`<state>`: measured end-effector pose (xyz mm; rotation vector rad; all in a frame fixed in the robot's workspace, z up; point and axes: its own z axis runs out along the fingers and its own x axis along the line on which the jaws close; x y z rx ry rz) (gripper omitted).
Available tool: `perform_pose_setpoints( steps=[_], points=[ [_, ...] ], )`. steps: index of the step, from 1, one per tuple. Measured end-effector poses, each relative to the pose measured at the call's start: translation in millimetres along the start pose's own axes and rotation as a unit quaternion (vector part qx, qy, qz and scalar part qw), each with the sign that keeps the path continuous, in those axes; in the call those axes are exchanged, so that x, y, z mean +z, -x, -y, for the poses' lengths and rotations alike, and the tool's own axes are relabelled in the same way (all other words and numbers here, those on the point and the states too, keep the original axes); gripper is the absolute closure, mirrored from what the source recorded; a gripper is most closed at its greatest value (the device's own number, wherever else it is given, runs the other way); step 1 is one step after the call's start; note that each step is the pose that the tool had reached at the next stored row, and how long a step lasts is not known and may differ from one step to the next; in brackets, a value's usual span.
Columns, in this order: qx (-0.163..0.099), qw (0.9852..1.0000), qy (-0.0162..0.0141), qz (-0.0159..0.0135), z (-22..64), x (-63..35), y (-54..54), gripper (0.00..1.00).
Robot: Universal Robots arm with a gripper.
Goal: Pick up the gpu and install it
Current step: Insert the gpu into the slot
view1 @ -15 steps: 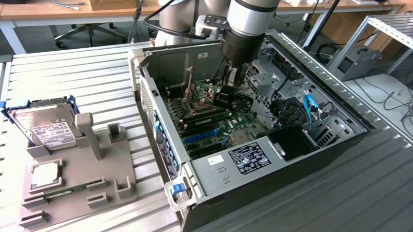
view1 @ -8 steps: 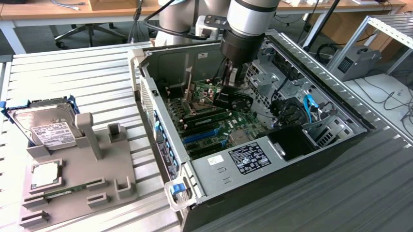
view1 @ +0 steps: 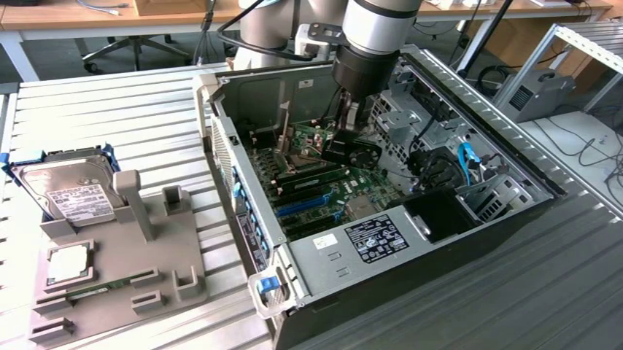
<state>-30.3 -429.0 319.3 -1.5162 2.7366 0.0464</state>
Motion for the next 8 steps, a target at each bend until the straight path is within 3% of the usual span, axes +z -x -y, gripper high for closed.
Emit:
perform_pose_setpoints(
  steps=[8],
  points=[
    [-0.008,1.0,0.0002,-0.0001,0.0,0.0,0.0,0.74]
  ],
)
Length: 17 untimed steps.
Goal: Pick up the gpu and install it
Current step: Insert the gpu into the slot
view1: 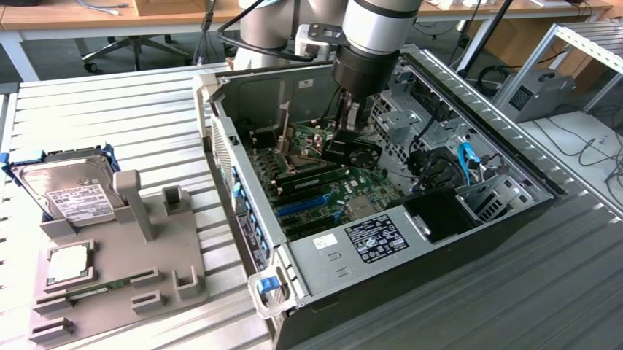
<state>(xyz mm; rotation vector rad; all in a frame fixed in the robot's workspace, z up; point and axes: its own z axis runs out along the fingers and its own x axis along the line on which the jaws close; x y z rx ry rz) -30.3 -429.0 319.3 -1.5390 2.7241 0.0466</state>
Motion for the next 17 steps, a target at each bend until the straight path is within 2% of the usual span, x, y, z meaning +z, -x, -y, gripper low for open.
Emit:
perform_pose_setpoints(
  steps=[17],
  points=[
    [-0.017,0.9999,0.0004,-0.0004,0.0,0.0,0.0,0.74]
  ],
)
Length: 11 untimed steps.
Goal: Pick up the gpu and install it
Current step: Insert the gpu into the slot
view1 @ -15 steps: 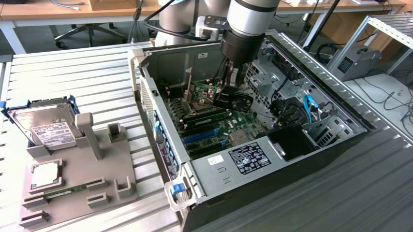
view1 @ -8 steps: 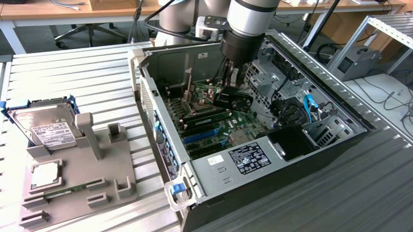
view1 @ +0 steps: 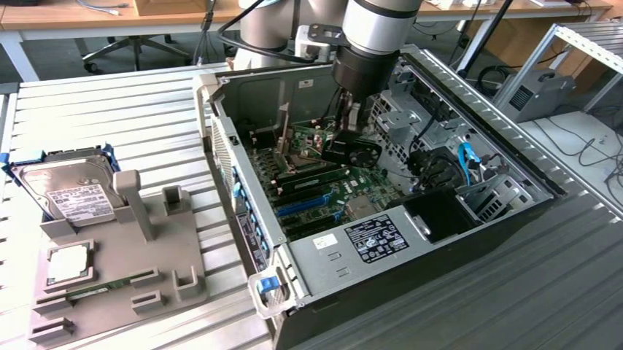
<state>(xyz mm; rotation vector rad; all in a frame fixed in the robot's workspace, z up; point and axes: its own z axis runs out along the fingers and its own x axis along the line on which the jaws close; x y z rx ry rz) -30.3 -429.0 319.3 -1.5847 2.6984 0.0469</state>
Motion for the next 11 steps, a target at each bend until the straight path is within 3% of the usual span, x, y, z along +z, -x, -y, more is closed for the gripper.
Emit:
perform_pose_setpoints(
  steps=[11],
  points=[
    [-0.012,0.9999,0.0003,-0.0002,0.0,0.0,0.0,0.74]
  ],
)
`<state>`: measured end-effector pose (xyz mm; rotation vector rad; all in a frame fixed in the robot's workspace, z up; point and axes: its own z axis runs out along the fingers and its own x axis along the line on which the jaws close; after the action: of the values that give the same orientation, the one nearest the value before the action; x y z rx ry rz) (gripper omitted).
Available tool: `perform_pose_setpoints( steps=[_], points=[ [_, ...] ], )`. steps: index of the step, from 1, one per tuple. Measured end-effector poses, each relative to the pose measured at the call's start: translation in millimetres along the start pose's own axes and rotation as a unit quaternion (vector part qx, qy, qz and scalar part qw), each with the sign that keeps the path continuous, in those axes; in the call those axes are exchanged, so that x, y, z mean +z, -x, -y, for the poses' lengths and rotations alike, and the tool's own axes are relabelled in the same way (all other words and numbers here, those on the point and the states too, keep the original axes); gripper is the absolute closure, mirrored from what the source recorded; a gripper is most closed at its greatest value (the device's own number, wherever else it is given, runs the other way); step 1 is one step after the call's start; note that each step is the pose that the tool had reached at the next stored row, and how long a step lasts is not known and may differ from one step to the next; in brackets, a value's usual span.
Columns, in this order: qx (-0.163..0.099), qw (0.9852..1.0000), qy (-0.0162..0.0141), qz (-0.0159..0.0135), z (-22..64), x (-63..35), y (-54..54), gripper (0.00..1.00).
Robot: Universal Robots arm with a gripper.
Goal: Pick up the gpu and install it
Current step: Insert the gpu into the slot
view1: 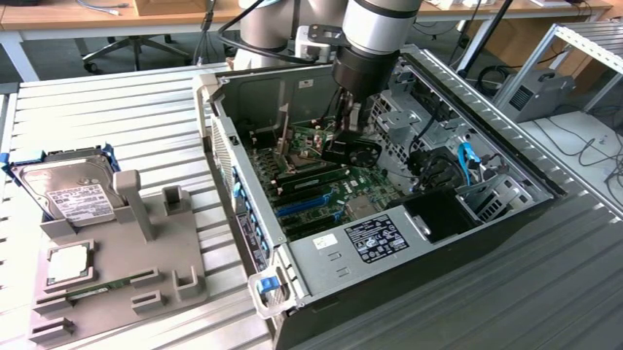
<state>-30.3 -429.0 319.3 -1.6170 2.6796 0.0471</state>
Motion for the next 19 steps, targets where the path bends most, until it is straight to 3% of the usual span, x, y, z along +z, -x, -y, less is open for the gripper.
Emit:
perform_pose_setpoints(
  steps=[19],
  points=[
    [-0.02,0.9998,0.0005,-0.0004,0.0,0.0,0.0,0.74]
  ],
)
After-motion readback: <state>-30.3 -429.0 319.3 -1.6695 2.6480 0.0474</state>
